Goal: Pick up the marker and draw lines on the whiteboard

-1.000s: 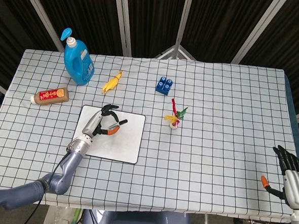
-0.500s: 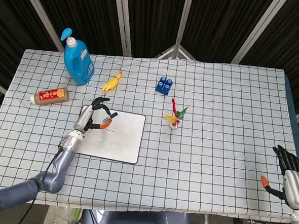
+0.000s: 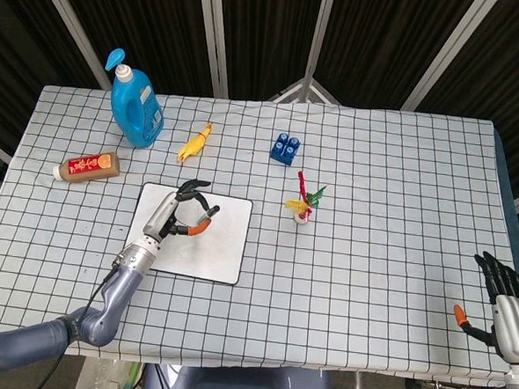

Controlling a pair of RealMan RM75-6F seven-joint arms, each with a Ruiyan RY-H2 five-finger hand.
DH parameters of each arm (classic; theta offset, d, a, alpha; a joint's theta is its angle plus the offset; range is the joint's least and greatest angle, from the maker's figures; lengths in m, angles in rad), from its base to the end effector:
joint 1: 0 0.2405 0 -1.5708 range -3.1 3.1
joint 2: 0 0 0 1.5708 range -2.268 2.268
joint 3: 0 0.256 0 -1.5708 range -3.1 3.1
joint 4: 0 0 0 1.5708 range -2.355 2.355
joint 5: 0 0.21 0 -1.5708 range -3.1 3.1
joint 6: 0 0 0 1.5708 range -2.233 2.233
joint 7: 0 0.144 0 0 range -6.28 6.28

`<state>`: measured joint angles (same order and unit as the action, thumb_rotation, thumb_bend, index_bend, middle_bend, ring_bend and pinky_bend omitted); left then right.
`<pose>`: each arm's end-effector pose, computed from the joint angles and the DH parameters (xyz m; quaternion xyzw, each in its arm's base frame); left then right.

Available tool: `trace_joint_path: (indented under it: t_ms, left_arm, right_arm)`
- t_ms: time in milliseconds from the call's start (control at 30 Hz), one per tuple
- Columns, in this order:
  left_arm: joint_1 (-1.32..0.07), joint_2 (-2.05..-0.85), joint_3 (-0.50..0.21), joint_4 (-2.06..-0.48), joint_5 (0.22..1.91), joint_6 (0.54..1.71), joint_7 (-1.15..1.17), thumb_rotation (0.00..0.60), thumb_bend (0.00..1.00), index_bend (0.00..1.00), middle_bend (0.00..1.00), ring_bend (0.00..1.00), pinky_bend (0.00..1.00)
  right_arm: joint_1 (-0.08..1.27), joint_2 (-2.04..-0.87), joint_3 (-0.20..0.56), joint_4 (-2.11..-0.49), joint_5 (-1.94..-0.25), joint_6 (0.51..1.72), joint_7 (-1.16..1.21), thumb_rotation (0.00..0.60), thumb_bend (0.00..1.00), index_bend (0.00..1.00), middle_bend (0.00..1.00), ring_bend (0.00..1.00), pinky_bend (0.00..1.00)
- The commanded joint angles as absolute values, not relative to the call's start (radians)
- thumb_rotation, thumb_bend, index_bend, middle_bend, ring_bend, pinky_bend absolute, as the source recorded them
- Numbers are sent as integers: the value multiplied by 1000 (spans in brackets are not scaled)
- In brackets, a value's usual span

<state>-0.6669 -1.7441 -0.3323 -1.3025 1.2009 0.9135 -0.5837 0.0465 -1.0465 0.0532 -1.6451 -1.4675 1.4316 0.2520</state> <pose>-0.1414 0.3539 -0.0473 -0.4540 -0.6723 -0.5493 0.2004 -0.3234 -0.1691 0.1748 0.5360 -0.4798 0.4205 0.5529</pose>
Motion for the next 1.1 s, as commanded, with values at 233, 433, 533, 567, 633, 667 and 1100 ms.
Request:
trace_joint_path:
  t_ms: [233,433,533,567,633,667,1100]
  left_arm:
    - [-676,-1777,-331,-1278,1157,902,-539,600,513,679,147,3,56]
    - [-675,-1781,-331,-1277,1148,902,-530,600,513,679,147,3,55]
    - [-675,-1782,-332,-1275,1144,899,-527,600,513,679,147,3,56]
    - [-676,-1782,-332,-1275,1144,898,-525,600,513,679,147,3,55]
    - [-676,-1783,-330,-1274,1144,897,-523,600,513,679,147,3,55]
    - [-676,-1783,-330,-1273,1144,895,-522,600,513,679,147,3,55]
    - [-674,-1786,-323,-1265,1149,888,-525,600,513,679,147,3,55]
  right_arm:
    - [47,-1046,53,-1642,-1468,1431,258,600,354,0,0,0,0]
    - [46,-1046,52,-1644,-1470,1431,257,600,354,0,0,0,0]
    - [46,-1046,52,-1644,-1470,1432,255,600,354,0,0,0,0]
    - [46,-1046,52,-1644,-1470,1432,255,600,354,0,0,0,0]
    - [45,-1046,51,-1644,-1470,1432,254,600,354,0,0,0,0]
    - [46,-1046,52,-1644,-1470,1432,254,600,354,0,0,0,0]
    - [45,-1047,51,-1643,-1470,1433,256,600,354,0,0,0,0]
